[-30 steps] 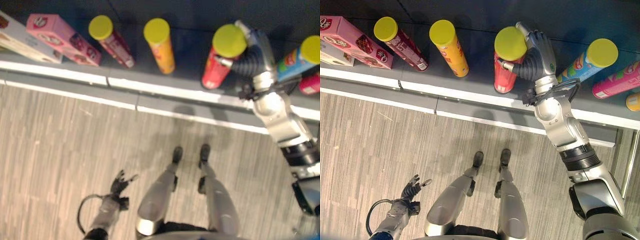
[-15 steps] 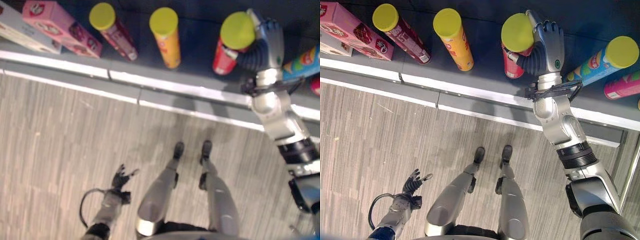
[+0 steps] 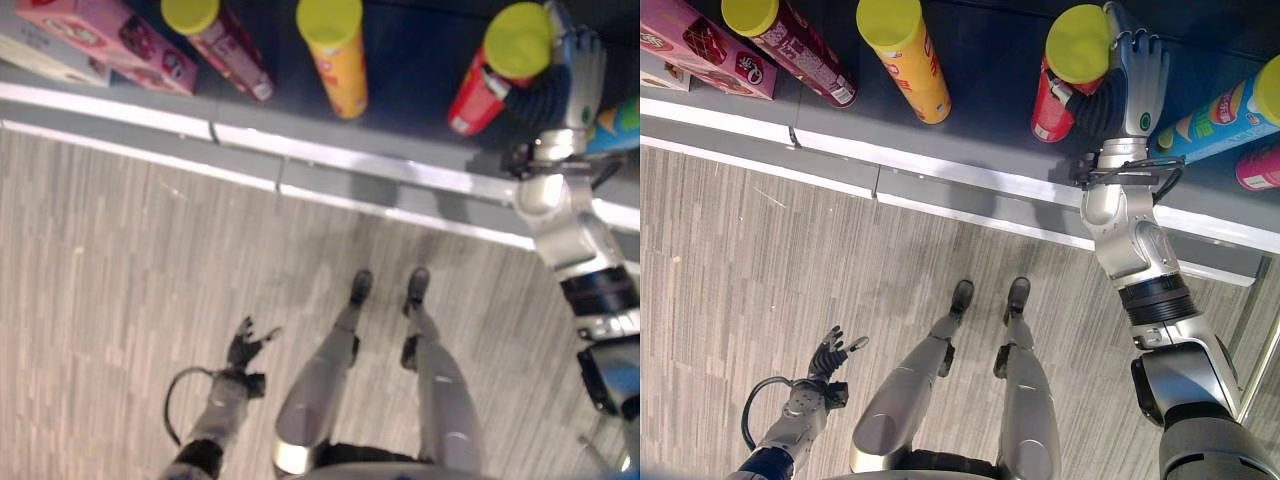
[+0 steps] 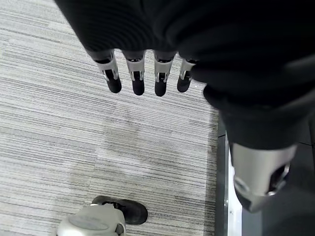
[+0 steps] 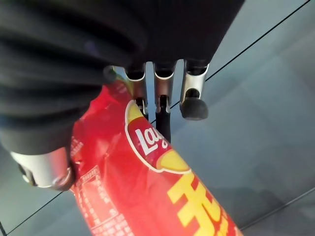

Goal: Put the goods on the table back onto the shelves and tidy them up.

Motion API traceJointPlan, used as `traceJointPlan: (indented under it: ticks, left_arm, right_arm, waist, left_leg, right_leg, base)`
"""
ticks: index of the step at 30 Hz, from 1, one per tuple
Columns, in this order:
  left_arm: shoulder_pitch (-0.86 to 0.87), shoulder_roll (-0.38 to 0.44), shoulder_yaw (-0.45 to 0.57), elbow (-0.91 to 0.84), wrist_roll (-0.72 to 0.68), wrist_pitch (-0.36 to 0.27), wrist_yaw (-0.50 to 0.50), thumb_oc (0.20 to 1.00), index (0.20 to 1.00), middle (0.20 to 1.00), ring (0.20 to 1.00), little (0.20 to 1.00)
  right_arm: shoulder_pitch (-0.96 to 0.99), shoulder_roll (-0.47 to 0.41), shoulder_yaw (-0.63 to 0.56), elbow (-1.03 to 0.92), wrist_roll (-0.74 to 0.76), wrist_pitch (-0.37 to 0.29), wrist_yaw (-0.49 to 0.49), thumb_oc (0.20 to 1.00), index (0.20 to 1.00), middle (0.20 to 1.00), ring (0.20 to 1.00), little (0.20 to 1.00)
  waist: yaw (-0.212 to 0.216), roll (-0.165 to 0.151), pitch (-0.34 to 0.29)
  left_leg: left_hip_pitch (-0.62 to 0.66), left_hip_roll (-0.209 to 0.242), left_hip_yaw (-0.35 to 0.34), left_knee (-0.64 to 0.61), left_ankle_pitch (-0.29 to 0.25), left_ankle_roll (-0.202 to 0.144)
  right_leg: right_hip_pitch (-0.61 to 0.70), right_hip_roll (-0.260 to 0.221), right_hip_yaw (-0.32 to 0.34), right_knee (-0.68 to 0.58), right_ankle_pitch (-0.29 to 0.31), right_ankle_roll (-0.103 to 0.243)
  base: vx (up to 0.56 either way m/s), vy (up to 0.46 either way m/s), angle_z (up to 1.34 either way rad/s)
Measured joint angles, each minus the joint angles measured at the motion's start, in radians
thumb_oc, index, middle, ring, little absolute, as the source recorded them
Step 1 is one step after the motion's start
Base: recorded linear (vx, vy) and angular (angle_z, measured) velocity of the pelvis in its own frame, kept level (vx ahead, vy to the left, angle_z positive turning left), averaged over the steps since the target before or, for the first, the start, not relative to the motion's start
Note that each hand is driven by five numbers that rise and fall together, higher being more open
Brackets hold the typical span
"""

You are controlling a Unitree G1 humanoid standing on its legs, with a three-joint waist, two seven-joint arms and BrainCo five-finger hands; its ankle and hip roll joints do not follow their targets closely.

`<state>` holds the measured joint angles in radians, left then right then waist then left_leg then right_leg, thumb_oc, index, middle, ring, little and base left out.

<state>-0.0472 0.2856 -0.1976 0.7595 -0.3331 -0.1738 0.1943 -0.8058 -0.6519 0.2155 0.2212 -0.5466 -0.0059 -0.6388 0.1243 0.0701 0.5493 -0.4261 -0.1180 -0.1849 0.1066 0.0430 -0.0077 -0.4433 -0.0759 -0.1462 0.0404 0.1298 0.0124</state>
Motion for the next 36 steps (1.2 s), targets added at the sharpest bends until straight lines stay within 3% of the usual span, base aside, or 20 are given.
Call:
traceJointPlan:
  ticks: [9, 28, 29, 30, 36]
  left_arm:
    - [-0.006, 0.000, 0.000, -0.015, 0.000, 0.000, 0.008, 1.000, 1.000, 1.000, 1.000, 1.000]
    - [-0.006, -0.016, -0.001, -0.012, 0.000, 0.005, 0.021, 1.000, 1.000, 1.000, 1.000, 1.000]
    - [-0.006, -0.017, -0.001, -0.012, 0.000, 0.005, 0.021, 1.000, 1.000, 1.000, 1.000, 1.000]
    - [-0.006, -0.018, -0.001, -0.012, 0.000, 0.005, 0.021, 1.000, 1.000, 1.000, 1.000, 1.000]
    - [-0.006, -0.019, -0.001, -0.012, 0.000, 0.005, 0.021, 1.000, 1.000, 1.000, 1.000, 1.000]
  right_arm:
    - [0.007, 0.055, -0.031, 0.000, 0.021, 0.012, -0.005, 0.200, 0.200, 0.200, 0.200, 0.200]
    - [0.060, 0.078, -0.027, -0.043, 0.081, -0.004, 0.022, 0.200, 0.200, 0.200, 0.200, 0.200]
    - [0.060, 0.078, -0.026, -0.043, 0.081, -0.005, 0.022, 0.551, 0.551, 0.551, 0.551, 0.551]
    - [0.060, 0.078, -0.026, -0.043, 0.083, -0.005, 0.023, 1.000, 1.000, 1.000, 1.000, 1.000]
    - [0.061, 0.077, -0.003, -0.032, 0.087, 0.000, 0.037, 1.000, 1.000, 1.000, 1.000, 1.000]
  waist:
    - [-0.008, 0.001, 0.000]
    - [-0.026, 0.001, 0.000]
    - [-0.027, 0.001, 0.000]
    - [-0.027, 0.001, 0.000]
    - [-0.029, 0.001, 0.000]
  left_leg:
    - [0.004, -0.004, 0.003, 0.000, 0.002, 0.001]
    - [0.010, -0.003, 0.002, -0.001, 0.010, -0.004]
    - [0.010, -0.003, 0.002, -0.001, 0.010, -0.004]
    - [0.010, -0.003, 0.002, -0.001, 0.010, -0.004]
    - [0.010, -0.003, 0.002, -0.002, 0.010, -0.004]
  right_leg:
    - [0.000, -0.004, 0.002, 0.005, 0.000, 0.001]
    - [0.000, -0.006, 0.004, 0.020, -0.002, 0.002]
    - [0.000, -0.006, 0.003, 0.020, -0.002, 0.002]
    - [0.000, -0.005, 0.003, 0.020, -0.002, 0.002]
    - [0.000, -0.005, 0.003, 0.020, -0.002, 0.002]
  base:
    - [0.00, 0.004, 0.00]
    - [0.00, 0.000, 0.00]
    - [0.00, 0.000, 0.00]
    - [0.00, 0.000, 0.00]
    - [0.00, 0.000, 0.00]
